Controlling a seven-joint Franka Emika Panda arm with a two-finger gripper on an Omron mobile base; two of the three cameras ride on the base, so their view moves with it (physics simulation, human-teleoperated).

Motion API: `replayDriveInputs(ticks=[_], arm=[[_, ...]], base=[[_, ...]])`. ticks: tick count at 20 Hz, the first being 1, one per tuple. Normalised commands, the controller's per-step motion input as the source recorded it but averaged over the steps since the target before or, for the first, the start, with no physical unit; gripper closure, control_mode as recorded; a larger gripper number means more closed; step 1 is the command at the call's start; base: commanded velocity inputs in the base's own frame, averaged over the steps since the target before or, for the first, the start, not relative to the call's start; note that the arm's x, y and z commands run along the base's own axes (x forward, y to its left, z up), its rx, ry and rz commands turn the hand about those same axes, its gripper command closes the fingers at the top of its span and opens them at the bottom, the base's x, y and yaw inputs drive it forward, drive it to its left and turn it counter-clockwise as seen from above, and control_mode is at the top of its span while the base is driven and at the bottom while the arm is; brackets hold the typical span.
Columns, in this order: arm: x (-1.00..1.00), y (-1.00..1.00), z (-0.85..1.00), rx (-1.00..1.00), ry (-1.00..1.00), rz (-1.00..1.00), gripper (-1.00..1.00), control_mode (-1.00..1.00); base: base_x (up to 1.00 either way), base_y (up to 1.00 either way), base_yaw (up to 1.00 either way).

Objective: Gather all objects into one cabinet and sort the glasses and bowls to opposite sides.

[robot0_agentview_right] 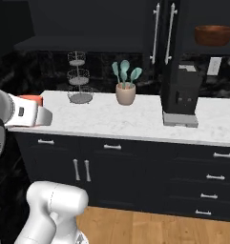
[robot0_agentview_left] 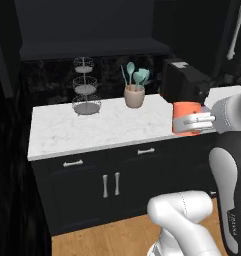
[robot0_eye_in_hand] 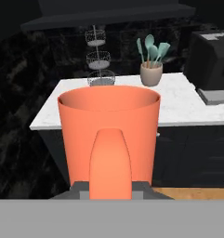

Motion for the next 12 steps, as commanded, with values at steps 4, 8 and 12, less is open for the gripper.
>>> replayDriveInputs(ticks=[4,8,12], arm=[[0.00,0.00,0.00,0.00,0.00,0.00,1.00,1.00],[0.00,0.00,0.00,0.00,0.00,0.00,1.00,1.00],[0.00,0.00,0.00,0.00,0.00,0.00,1.00,1.00]], base=[[-0.24,-0.86,0.00],[-0.01,-0.96,0.00],[0.00,-0.99,0.00]])
